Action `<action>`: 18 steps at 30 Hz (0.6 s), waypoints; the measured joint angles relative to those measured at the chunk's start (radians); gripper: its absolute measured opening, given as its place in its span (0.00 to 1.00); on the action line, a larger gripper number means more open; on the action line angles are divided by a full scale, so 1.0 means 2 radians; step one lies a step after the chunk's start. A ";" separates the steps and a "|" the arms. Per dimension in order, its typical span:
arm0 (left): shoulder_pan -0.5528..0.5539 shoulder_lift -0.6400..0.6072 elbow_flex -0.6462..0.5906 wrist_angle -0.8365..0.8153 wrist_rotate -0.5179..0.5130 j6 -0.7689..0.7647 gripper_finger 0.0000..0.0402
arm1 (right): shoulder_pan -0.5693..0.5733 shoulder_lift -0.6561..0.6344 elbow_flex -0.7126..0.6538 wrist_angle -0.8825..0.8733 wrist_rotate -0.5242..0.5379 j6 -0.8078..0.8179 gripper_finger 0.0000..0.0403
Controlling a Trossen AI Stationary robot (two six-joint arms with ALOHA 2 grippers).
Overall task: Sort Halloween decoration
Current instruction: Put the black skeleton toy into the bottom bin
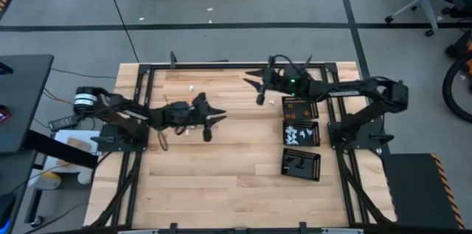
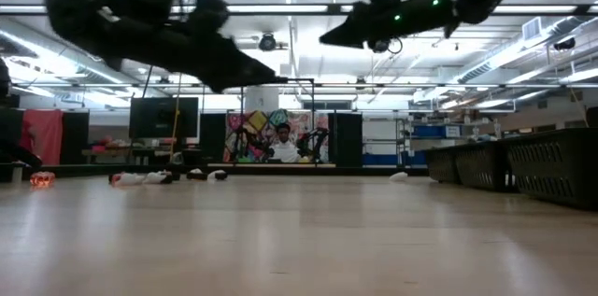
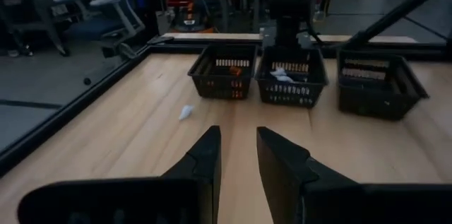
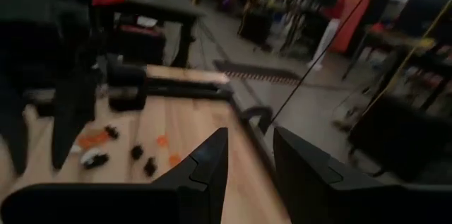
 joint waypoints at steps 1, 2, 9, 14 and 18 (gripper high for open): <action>0.000 -0.014 -0.014 0.001 -0.001 0.006 0.19 | 0.000 0.014 0.007 -0.003 -0.003 0.008 0.29; 0.000 -0.028 -0.026 0.000 -0.002 0.013 0.19 | 0.001 0.029 0.018 0.000 -0.005 0.017 0.29; 0.004 -0.128 -0.102 0.011 -0.016 0.025 0.19 | 0.003 0.122 0.114 -0.087 -0.022 0.065 0.29; 0.008 -0.192 -0.139 0.008 -0.056 0.027 0.19 | 0.006 0.185 0.184 -0.156 -0.034 0.086 0.29; 0.008 -0.235 -0.160 0.002 -0.056 0.026 0.19 | 0.011 0.222 0.215 -0.179 -0.039 0.101 0.29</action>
